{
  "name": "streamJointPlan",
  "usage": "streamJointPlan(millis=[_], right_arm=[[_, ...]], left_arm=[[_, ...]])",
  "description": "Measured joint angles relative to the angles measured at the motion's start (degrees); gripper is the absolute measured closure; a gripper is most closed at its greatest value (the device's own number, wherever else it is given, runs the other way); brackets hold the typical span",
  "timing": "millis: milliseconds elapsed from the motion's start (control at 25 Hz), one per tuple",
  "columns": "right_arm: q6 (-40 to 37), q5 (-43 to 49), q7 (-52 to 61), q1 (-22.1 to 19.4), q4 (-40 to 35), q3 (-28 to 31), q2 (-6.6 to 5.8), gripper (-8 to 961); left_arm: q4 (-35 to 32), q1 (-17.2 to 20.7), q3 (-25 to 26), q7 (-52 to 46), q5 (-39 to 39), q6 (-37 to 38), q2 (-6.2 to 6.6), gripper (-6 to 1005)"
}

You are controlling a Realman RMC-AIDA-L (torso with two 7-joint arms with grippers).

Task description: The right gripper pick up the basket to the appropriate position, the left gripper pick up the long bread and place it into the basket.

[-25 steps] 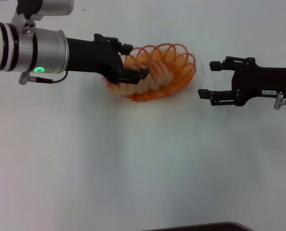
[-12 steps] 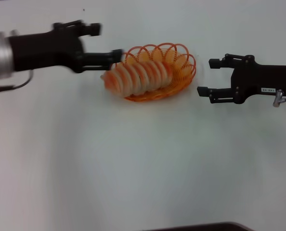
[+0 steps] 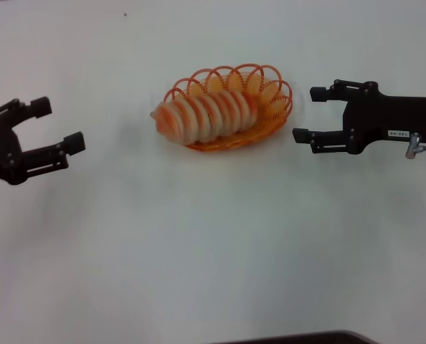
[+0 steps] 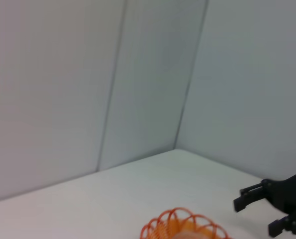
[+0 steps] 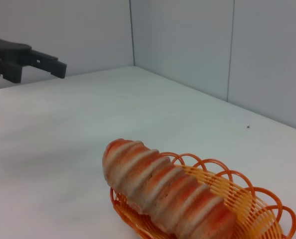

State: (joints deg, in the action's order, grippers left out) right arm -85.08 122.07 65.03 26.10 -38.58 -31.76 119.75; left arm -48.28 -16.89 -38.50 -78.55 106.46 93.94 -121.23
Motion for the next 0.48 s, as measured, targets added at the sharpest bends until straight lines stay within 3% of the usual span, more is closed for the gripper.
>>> streamJointPlan(millis=[480], right_arm=[[0.0,-0.08,-0.18,0.08,0.09,0.22,0.12,77]], left_arm=[[2.52,0.22,-0.38,1.48,2.51,-4.38,0.09,65]])
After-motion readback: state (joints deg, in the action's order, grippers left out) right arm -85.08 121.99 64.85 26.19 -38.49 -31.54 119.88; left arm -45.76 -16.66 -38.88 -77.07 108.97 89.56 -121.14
